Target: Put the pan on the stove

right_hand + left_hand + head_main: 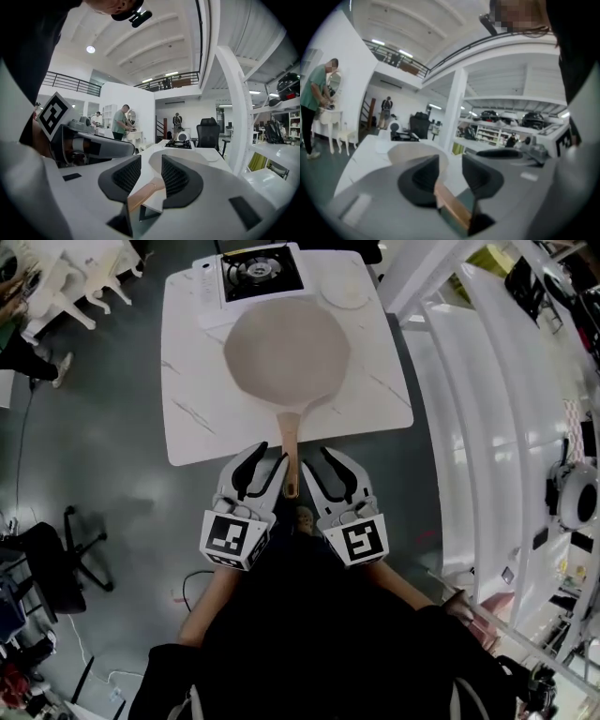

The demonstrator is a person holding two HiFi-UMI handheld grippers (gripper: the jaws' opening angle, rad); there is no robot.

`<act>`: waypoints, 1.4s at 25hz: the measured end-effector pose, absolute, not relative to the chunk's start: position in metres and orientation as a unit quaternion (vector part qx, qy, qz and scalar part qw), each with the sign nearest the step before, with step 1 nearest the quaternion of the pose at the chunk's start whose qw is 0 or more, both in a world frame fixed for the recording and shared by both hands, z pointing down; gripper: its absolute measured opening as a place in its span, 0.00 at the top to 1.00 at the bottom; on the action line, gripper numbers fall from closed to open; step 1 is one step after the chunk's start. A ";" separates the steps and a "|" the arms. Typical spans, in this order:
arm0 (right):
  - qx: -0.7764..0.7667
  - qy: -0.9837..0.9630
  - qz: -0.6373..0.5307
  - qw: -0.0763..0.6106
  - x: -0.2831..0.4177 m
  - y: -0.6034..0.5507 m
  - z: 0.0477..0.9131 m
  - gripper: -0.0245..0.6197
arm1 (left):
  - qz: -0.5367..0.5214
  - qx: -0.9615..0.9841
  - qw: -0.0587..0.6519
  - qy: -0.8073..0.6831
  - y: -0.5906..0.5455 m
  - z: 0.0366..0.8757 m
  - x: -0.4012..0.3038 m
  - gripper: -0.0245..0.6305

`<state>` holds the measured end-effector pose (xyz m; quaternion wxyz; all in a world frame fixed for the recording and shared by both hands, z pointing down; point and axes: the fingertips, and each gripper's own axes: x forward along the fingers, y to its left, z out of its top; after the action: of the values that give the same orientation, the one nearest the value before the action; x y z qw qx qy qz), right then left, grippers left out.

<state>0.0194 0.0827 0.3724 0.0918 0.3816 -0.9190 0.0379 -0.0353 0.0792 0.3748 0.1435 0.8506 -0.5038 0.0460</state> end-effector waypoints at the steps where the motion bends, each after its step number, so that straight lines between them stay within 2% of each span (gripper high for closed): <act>1: 0.381 -0.919 0.042 0.097 0.017 0.080 0.379 0.80 | 0.049 0.854 0.149 -0.496 0.074 0.383 -0.037 0.74; 13: 0.371 -0.910 0.109 0.150 0.011 0.054 0.444 0.80 | 0.082 0.876 0.268 -0.393 0.034 0.465 -0.031 0.66; 18: 0.340 -0.909 0.183 0.160 0.009 0.059 0.466 0.71 | 0.084 0.878 0.325 -0.342 0.030 0.484 -0.026 0.59; 23: 0.281 -0.905 0.279 0.157 0.010 0.072 0.485 0.64 | 0.056 0.858 0.423 -0.287 0.034 0.502 -0.017 0.53; 30: 0.185 -0.885 0.392 0.167 0.000 0.092 0.511 0.61 | 0.043 0.844 0.499 -0.192 0.041 0.518 0.003 0.48; 35: 0.120 -0.871 0.447 0.161 -0.011 0.097 0.516 0.60 | 0.022 0.825 0.545 -0.149 0.041 0.526 0.011 0.48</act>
<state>-0.0108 0.0974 0.5161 0.1615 0.1198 -0.8715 0.4473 0.0114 0.0406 0.5257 0.5446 0.8250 -0.1494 0.0220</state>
